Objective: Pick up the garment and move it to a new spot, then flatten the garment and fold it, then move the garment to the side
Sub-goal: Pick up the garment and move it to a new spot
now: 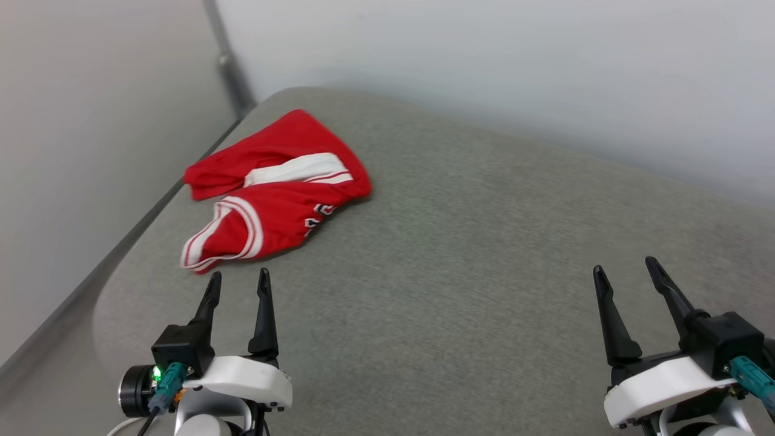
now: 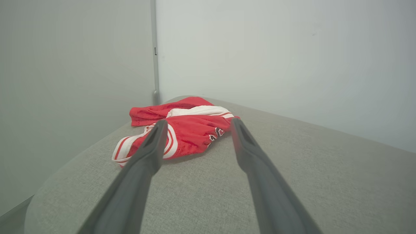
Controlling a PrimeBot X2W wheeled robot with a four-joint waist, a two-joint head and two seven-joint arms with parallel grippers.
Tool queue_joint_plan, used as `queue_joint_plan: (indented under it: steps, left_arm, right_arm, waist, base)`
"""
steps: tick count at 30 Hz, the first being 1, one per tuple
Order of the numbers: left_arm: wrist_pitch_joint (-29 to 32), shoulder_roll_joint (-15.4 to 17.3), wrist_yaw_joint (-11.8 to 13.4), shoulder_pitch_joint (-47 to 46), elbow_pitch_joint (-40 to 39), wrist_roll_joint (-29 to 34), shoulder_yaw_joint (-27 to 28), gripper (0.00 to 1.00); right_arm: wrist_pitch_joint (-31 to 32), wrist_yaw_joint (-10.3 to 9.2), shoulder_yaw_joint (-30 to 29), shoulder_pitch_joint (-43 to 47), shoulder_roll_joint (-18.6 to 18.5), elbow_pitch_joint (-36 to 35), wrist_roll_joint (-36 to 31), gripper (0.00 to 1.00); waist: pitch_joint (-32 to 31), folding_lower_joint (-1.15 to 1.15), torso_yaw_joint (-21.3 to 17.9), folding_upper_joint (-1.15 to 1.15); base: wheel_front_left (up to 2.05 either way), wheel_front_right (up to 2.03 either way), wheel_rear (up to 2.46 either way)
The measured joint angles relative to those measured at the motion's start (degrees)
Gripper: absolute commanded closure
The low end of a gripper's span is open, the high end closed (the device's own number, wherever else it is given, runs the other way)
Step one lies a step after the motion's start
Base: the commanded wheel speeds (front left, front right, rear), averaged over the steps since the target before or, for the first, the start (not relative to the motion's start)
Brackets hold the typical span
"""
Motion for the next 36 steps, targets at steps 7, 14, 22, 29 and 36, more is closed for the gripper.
queue_joint_plan:
  steps: [7,14,22,29,36]
  left_arm:
    - [0.01,-0.01,0.12,0.09,-0.94,-0.43,1.49,0.00]
    - [0.01,-0.02,0.26,0.60,-2.25,-1.12,2.82,0.00]
    - [0.01,0.01,0.22,-0.53,-1.38,-1.94,2.55,0.00]
    - [0.01,0.24,-0.92,-12.15,4.91,-2.97,3.11,0.00]
    - [6.82,6.97,-3.96,-29.36,11.55,-4.34,4.63,0.00]
  right_arm:
    - [0.67,0.00,1.77,-0.26,0.00,-1.10,-0.32,0.00]
    - [1.01,0.00,3.15,-2.34,0.01,-0.78,-0.54,0.00]
    - [1.16,0.00,2.71,-2.82,0.01,-0.82,-0.97,0.00]
    - [3.20,0.00,1.92,-4.64,0.03,-4.27,-3.00,0.00]
    - [4.44,0.00,1.96,-8.95,-0.71,-7.91,-3.53,0.00]
  waist:
    - [0.66,0.00,6.19,0.00]
    - [2.01,0.00,7.52,0.00]
    - [2.90,0.00,7.49,0.00]
    - [6.36,0.00,6.21,0.00]
    - [12.44,0.01,0.89,0.00]
  base:
    - [0.00,0.00,0.00]
    - [0.00,0.00,0.00]
    - [0.00,0.00,0.00]
    - [0.00,0.00,0.00]
    - [0.00,0.00,0.00]
